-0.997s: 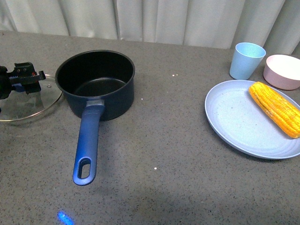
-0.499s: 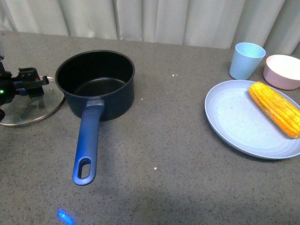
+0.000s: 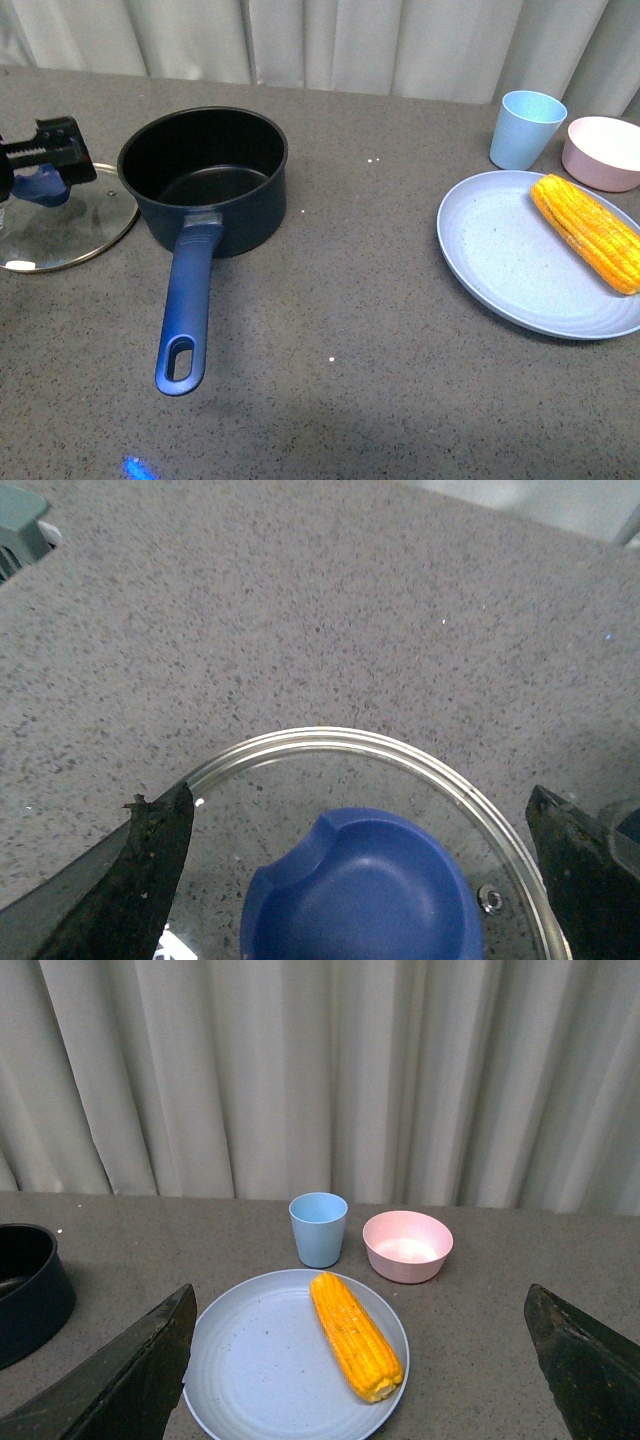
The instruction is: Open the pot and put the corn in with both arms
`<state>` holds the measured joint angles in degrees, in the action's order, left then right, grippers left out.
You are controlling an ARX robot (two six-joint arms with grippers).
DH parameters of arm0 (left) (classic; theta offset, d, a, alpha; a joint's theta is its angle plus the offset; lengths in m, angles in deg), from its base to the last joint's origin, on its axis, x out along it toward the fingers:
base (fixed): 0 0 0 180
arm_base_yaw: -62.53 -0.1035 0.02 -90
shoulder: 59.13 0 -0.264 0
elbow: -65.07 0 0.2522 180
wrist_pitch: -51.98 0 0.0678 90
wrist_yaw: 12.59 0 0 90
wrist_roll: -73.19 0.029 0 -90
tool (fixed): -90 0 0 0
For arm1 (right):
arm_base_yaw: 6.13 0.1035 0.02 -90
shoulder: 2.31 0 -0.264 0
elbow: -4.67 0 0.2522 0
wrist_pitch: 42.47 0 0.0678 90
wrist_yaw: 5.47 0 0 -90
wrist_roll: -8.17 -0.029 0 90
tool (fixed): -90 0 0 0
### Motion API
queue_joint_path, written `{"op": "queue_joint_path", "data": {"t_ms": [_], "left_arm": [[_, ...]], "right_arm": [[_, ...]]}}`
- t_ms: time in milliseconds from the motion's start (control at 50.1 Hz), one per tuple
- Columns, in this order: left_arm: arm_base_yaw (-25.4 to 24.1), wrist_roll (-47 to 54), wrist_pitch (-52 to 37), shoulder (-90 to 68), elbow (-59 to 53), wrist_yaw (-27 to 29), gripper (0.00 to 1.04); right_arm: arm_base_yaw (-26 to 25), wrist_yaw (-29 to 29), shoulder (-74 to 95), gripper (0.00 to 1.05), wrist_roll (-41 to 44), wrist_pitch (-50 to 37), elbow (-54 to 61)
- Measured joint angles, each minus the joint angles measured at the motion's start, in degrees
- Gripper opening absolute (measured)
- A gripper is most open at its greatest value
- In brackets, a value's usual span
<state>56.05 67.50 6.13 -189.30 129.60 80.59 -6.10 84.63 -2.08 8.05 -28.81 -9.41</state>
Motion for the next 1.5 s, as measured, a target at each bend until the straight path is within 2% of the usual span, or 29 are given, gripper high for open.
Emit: {"op": "queue_joint_path", "data": {"t_ms": [239,618,858,917,997,1057,1256,1316,1356,1416,1496], "left_arm": [[-0.8,-0.6,0.9,12.2,-6.8,-0.6,0.98],[-3.1,-0.7,4.3,33.1,-22.0,-6.3,0.98],[-2.4,-1.6,9.4,43.6,-27.0,-3.7,0.98],[-2.5,1.1,0.1,43.7,-30.3,-9.4,0.86],[-1.4,3.2,-6.2,45.8,-34.1,-10.7,0.72],[-0.7,4.0,-6.3,48.3,-35.7,-10.6,0.63],[1.5,5.0,-2.0,59.6,-42.7,-7.9,0.18],[2.0,5.1,-0.4,62.4,-44.0,-7.6,0.07],[2.2,5.0,0.4,63.9,-44.5,-7.3,0.04],[4.1,5.2,2.0,66.2,-45.4,-4.1,0.04],[5.8,5.2,4.3,69.5,-46.4,-3.4,0.04]], "right_arm": [[0.0,0.0,0.0,0.96,0.0,0.0,0.0],[0.0,0.0,0.0,0.96,0.0,0.0,0.0],[0.0,0.0,0.0,0.96,0.0,0.0,0.0],[0.0,0.0,0.0,0.96,0.0,0.0,0.0],[0.0,0.0,0.0,0.96,0.0,0.0,0.0],[0.0,0.0,0.0,0.96,0.0,0.0,0.0],[0.0,0.0,0.0,0.96,0.0,0.0,0.0],[0.0,0.0,0.0,0.96,0.0,0.0,0.0],[0.0,0.0,0.0,0.96,0.0,0.0,0.0],[0.0,0.0,0.0,0.96,0.0,0.0,0.0],[0.0,0.0,0.0,0.96,0.0,0.0,0.0]]}}
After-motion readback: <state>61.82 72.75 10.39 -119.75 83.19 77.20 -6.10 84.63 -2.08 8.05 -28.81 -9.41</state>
